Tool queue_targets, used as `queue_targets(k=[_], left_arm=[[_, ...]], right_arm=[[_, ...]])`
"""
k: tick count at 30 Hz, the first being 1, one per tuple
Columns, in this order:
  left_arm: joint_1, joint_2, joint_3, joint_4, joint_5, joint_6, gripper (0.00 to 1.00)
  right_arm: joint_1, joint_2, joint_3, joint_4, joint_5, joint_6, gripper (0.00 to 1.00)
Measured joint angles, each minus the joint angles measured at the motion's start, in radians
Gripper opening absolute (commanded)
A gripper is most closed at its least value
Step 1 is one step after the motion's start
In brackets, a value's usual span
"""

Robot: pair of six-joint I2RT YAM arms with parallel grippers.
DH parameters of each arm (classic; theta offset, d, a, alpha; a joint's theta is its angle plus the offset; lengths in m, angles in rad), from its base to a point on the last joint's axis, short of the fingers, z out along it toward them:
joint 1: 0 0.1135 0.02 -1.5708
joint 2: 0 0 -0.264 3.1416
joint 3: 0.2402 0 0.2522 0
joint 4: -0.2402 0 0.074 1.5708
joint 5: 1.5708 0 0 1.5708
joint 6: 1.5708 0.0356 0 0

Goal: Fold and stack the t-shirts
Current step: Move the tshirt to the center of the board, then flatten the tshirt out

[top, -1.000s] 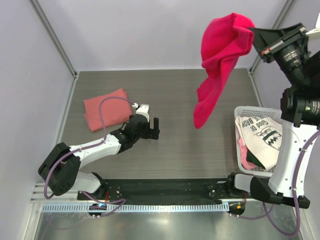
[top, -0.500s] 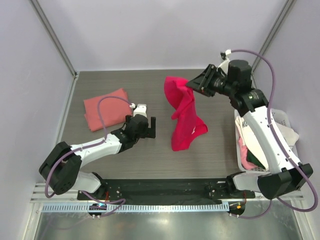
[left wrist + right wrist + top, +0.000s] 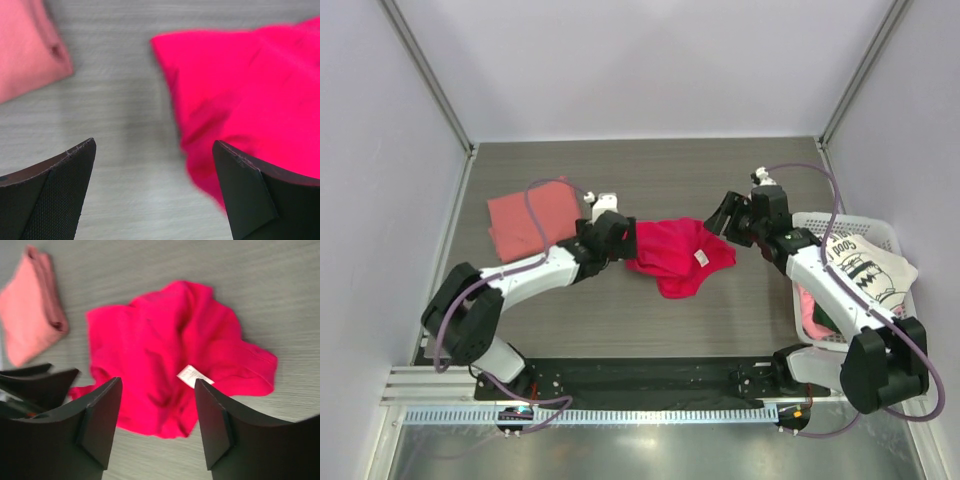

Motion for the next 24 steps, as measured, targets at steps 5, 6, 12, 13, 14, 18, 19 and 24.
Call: queue_targets(k=[5, 6, 12, 13, 14, 18, 19, 24], left_arm=[[0.006, 0.169, 0.257, -0.096, -0.006, -0.039, 0.99], [0.011, 0.21, 0.317, -0.126, -0.006, -0.046, 0.99], [0.099, 0.392, 0.532, -0.226, 0.021, -0.108, 0.98], [0.121, 0.405, 0.536, -0.233, 0.035, -0.117, 0.96], [0.152, 0.417, 0.536, -0.239, 0.064, -0.131, 0.96], [0.265, 0.451, 0.535, -0.245, 0.145, -0.168, 0.95], [0.29, 0.456, 0.535, -0.246, 0.158, -0.172, 0.96], [0.329, 0.48, 0.539, -0.264, 0.193, -0.185, 0.96]], right_arm=[[0.0, 0.037, -0.169, 0.183, 0.008, -0.035, 0.52], [0.0, 0.043, -0.189, 0.211, 0.01, -0.044, 0.51], [0.002, 0.056, -0.308, 0.412, -0.007, -0.067, 0.46], [0.003, 0.06, -0.328, 0.45, -0.01, -0.067, 0.43], [0.007, 0.063, -0.344, 0.48, -0.01, -0.067, 0.43], [0.019, 0.07, -0.393, 0.555, -0.009, -0.062, 0.42], [0.021, 0.071, -0.396, 0.566, -0.009, -0.062, 0.42], [0.036, 0.074, -0.43, 0.652, -0.003, -0.063, 0.41]])
